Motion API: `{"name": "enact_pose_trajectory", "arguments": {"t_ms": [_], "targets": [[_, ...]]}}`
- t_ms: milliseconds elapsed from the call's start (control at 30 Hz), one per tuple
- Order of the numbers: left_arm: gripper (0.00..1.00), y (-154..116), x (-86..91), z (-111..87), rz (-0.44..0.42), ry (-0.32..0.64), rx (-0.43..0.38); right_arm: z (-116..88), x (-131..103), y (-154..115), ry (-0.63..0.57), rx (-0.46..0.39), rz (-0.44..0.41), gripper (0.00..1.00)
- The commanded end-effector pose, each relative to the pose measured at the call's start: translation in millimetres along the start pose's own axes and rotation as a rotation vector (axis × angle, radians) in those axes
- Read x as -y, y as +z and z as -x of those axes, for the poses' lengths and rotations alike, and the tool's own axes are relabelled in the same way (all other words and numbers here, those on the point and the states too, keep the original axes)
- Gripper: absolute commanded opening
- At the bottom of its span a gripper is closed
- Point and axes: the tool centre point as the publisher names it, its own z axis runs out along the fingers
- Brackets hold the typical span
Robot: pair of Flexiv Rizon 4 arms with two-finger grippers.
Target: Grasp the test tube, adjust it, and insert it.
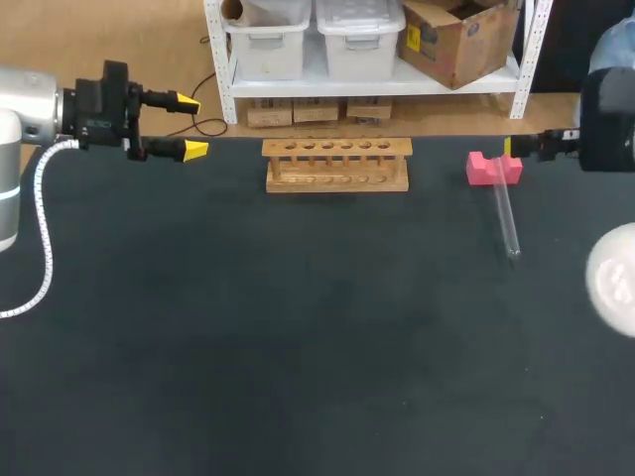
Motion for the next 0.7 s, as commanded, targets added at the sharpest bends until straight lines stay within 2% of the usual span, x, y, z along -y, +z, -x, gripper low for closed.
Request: {"name": "enact_pose_trajectory", "arguments": {"t_ms": [33, 400, 700], "targets": [[1.00, -0.5, 0.6, -0.7, 0.001, 0.002, 0.002, -10.5, -1.3, 16.9, 0.001, 0.156, -0.669, 1.00], [1.00, -0.5, 0.6, -0.7, 0.001, 0.002, 0.002, -15.3, 8.6, 35.5, -0.051, 0.208, -0.750, 1.00], [1.00, -0.5, 0.6, -0.7, 0.001, 0.002, 0.002, -21.1, 12.6, 52.0, -0.024, 0.183, -0.783, 1.00]]}}
